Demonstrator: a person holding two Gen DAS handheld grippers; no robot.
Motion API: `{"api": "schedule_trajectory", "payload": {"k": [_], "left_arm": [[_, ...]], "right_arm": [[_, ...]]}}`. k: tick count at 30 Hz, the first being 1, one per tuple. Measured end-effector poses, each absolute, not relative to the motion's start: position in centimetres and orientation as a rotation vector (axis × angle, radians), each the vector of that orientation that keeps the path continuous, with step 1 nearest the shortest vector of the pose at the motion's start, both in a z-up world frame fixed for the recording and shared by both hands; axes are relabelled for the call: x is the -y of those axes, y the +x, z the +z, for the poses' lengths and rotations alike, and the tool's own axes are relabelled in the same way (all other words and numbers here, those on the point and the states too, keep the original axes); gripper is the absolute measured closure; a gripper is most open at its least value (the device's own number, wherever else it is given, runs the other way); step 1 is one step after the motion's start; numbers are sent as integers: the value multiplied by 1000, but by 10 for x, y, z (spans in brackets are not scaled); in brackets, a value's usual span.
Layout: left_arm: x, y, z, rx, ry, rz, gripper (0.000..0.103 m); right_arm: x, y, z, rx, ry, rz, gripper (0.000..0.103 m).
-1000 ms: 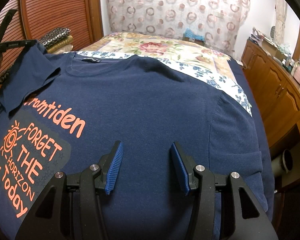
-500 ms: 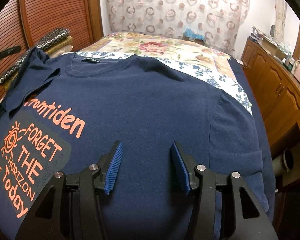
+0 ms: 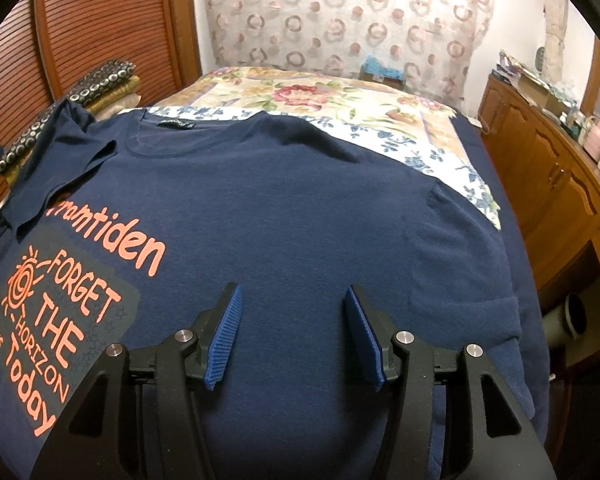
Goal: Fold small clothes
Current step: 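Grasp the opposite T-shirt side with the right tool and fold it toward the print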
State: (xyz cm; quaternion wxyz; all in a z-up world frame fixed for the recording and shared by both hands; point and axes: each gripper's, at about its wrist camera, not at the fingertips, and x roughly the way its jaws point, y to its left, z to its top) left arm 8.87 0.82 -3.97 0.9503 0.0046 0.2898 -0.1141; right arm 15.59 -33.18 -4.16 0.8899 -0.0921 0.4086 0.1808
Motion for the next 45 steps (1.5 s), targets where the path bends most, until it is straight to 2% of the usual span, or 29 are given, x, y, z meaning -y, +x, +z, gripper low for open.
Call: {"api": "schedule_trajectory", "payload": {"k": [11,24,37,41,43,45], "left_arm": [[14,73,-55,-625,11,-259,49],[41,69,-70,-690,44,-298,49],[48,73,-79,-740,61,-297,49],[49,72,-80,-747,68,-299,49],[48,72,-80,-750,70,-299,49],[48,73,-80,-753,71,-299,49]], "right_arm": [[417,132,5,-782,-172,232,46],[476,131,-34,-884,-52,157,46],[496,138,-47,-916,113,234,46],[498,139,-47,-922,156,281,59],[494,136,-45,-916,142,303,73],[488,134,-41,-909,89,284,78]]}}
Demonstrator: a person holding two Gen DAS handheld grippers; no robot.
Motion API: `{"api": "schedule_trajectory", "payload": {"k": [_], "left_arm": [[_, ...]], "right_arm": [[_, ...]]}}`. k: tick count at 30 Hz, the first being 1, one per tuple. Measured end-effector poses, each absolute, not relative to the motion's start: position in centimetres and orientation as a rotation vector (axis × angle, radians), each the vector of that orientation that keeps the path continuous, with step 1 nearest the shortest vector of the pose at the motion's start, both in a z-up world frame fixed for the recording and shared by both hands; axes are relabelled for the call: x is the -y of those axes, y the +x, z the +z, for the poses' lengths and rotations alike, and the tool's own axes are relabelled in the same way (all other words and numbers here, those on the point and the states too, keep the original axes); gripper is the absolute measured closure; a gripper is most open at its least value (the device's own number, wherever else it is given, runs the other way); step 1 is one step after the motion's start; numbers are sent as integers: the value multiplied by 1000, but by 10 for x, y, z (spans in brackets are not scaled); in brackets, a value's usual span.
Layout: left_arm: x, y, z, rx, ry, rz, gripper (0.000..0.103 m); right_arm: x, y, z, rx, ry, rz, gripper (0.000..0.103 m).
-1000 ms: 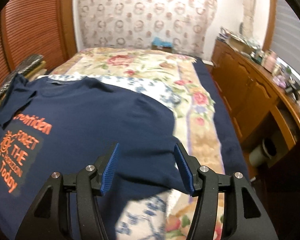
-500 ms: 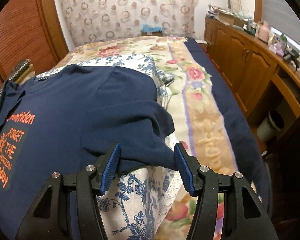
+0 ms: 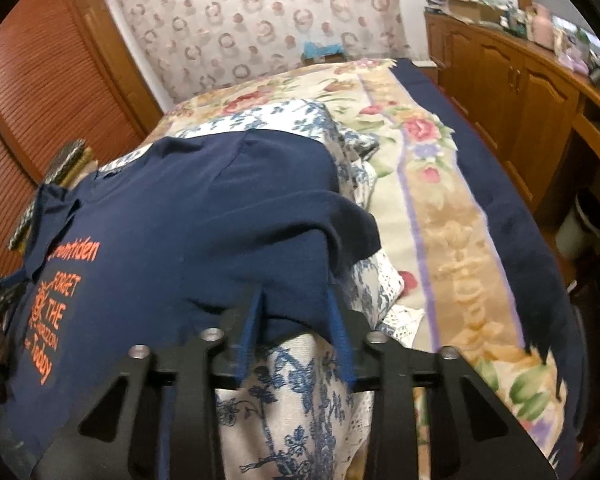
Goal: Fold small clothes
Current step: 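Grasp the opposite T-shirt side with the right tool and fold it toward the print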
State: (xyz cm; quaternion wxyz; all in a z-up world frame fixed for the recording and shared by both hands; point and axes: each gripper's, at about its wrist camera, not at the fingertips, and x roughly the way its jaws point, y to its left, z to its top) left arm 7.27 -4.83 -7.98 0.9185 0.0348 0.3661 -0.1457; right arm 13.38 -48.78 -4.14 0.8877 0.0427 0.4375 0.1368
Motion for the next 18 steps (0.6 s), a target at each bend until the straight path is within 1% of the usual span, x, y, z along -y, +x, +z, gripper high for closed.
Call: {"api": "schedule_trajectory", "payload": {"k": [2,3,4,10,14,18], "left_arm": [[48,72,-80,-755,71,-300,49],[48,73,-80,-756,71,-300,49],[48,73,-80,-757,72,-300,49],[48,73,-80,-756,73,-297,49],[47,73,-80,-750,69,-292,49],[46,71,-77,-740,63,-284,49]], "right_arm": [[482,131,-37,-901,20,256,86],[481,131,-36,-896,-5,246,93],[479,130,-33,-887,-28,241,96],[455,120,-4,-776,-122,235,98],[417,109,20,-706,-169,316,98],[379,100,19,-704,-212,411,98]]}}
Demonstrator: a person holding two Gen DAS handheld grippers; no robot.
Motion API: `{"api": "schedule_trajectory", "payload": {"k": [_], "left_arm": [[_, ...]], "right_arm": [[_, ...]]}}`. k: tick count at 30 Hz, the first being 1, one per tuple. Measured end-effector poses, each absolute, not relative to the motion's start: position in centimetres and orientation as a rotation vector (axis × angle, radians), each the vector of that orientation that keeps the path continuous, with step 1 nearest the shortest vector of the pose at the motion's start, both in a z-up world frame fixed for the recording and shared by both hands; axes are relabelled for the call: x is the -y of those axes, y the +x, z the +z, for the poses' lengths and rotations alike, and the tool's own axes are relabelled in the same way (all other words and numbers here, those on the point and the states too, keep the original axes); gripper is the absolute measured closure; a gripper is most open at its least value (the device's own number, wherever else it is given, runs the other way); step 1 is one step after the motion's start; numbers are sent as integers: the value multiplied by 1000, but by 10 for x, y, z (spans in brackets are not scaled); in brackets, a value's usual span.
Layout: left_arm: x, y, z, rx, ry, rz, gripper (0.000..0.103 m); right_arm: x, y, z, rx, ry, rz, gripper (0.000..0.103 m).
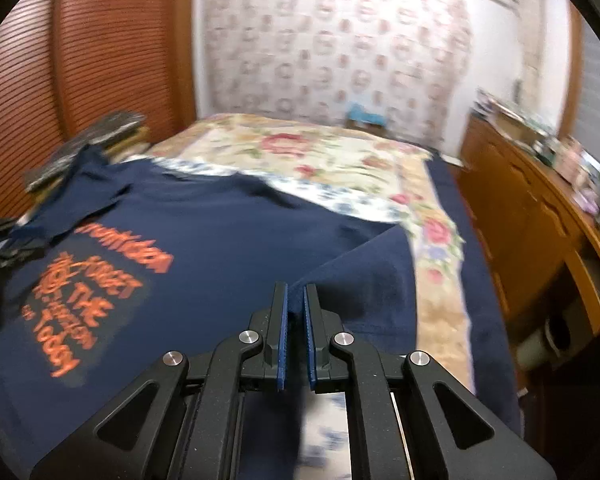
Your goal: Fold small clothes
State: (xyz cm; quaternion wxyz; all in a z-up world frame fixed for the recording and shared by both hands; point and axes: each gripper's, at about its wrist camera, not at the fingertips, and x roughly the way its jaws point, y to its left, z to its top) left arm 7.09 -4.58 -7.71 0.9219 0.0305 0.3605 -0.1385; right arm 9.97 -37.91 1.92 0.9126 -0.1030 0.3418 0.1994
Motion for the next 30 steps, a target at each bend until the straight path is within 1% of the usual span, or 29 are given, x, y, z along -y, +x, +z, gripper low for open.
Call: {"api": "schedule_trajectory", "payload": {"k": [6,7,9,11,12,13,16,21,30], "left_arm": [[44,68,-71,-723,54,-281,49],[44,67,-70,-720,52,-280,49],[44,66,-68,-714,49,-278,49],[44,65,-66,-707,49,-277,49],[44,65,-65,-705,48,-277,49],[45,64,-64,-702,48,-277,49],[45,63,-62,-696,45,-280,49],[48,60,-61,-692,44,-285,49],[52,58,-60,-696,48,-290,49]], "right_arm": [[345,93,-21,-800,-256,470,98],[343,93,-27,-811,-255,474,92],[341,91,-29,-821,-252,471,87],[342,91,-25,-813,-247,469,79],[342,89,-22,-806,-245,462,71],[343,89,-17,-796,-239,458,65],[356,90,-1,-751,-210,433,59],[385,111,2,-753,-192,328,58],[431,152,-30,-860,-74,249,58]]}}
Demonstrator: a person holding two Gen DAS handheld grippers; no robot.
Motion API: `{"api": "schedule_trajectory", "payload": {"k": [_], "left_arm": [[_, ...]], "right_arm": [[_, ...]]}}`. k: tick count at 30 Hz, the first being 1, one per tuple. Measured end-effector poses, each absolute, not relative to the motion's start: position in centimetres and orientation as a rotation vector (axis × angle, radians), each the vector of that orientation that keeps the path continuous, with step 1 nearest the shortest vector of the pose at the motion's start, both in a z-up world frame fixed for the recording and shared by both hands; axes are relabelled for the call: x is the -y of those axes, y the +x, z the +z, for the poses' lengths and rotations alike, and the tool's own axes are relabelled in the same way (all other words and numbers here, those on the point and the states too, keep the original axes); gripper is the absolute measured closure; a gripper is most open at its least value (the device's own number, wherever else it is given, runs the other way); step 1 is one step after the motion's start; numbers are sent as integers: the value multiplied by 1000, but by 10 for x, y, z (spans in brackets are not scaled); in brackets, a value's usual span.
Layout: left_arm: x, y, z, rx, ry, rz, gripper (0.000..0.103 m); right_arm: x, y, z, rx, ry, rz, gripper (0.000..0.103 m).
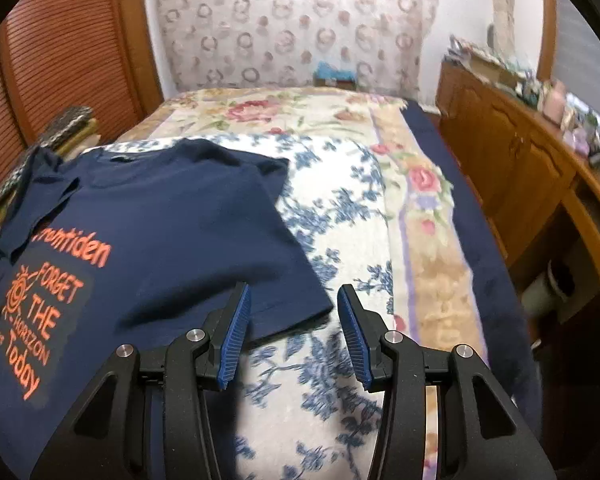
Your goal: Fold small clothes
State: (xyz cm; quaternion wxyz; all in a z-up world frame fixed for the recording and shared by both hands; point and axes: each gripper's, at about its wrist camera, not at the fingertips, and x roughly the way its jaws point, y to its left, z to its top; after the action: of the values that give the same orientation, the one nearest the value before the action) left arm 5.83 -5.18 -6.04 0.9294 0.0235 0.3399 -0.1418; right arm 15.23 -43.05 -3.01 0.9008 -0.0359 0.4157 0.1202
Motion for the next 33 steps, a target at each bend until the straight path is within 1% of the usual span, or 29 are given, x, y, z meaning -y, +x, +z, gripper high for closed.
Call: {"api": "schedule_trajectory", "payload": {"k": [3,7,8,9,10,12,13,19,23,33], "left_arm": [[53,58,-60,-698,47,-292,49],[54,59,-60,-700,47,-292,49],[54,59,-61,-701,45,-292,49],[53,59,-60,-701,44,-292,49],[54,58,-60,-701,45,-293,49],[53,59,-60,-700,46,-291,49],[52,59,-61,-699,45,-291,49],[47,57,-60,-690,35,-286,49],[44,55,-61,-687,26,-283,49],[35,52,-60,-678,10,-275,49]], "right_arm": [[434,160,-41,-902,-42,240,58],[430,158,-43,-893,-72,250,57],[428,158,-43,-891,-86,251,59],[424,157,-43,-887,-98,267,68],[422,156,-42,-887,-102,292,84],[415,155,-41,-892,-123,322,97],[411,154,-39,-889,-130,335,100],[372,139,1,-765,-127,453,101],[327,135,24,-711,-174,545,101],[258,159,36,-722,-208,618,101]]}}
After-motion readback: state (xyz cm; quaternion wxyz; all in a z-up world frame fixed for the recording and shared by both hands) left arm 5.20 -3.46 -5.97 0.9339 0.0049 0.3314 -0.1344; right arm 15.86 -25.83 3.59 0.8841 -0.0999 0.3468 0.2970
